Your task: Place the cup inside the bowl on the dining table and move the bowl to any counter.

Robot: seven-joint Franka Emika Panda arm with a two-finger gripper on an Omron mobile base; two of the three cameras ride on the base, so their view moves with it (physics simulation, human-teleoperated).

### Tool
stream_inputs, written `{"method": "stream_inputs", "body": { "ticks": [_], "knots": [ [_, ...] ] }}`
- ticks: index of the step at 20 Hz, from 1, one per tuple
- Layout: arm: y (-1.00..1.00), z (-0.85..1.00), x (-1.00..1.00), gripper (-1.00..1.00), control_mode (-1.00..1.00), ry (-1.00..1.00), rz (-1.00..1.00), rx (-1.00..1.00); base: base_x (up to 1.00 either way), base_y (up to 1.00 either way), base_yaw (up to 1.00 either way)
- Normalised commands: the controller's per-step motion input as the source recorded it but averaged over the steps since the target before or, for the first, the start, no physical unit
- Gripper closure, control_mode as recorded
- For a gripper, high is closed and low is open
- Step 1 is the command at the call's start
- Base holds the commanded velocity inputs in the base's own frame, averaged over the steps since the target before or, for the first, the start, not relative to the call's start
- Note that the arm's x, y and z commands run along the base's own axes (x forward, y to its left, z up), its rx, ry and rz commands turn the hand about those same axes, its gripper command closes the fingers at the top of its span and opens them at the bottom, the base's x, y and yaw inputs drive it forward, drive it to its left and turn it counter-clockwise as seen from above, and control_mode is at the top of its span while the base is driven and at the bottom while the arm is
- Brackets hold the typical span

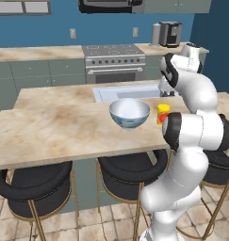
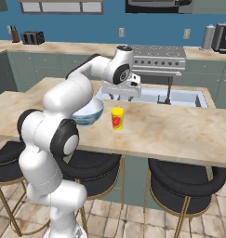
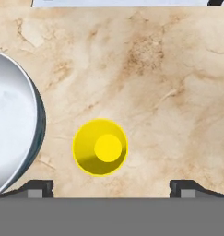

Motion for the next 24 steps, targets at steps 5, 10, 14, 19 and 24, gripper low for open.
{"method": "stream_inputs", "body": {
  "ticks": [5,10,14,19,24],
  "knots": [
    [0.0,-0.05,0.0,-1.0,-1.0,0.0,0.0,0.0,0.0,0.0,0.0],
    [0.0,-0.08,0.0,-1.0,-1.0,0.0,0.0,0.01,0.0,0.0,0.0],
    [0.0,-0.1,0.0,-1.0,-1.0,0.0,-0.02,0.03,0.0,0.0,0.0],
    [0.0,-0.04,0.0,-1.0,-1.0,0.0,-0.03,0.05,0.0,0.0,0.0],
    [0.0,0.0,0.01,-1.0,-1.0,0.0,-0.05,0.07,0.0,0.0,0.0]
  ]
}}
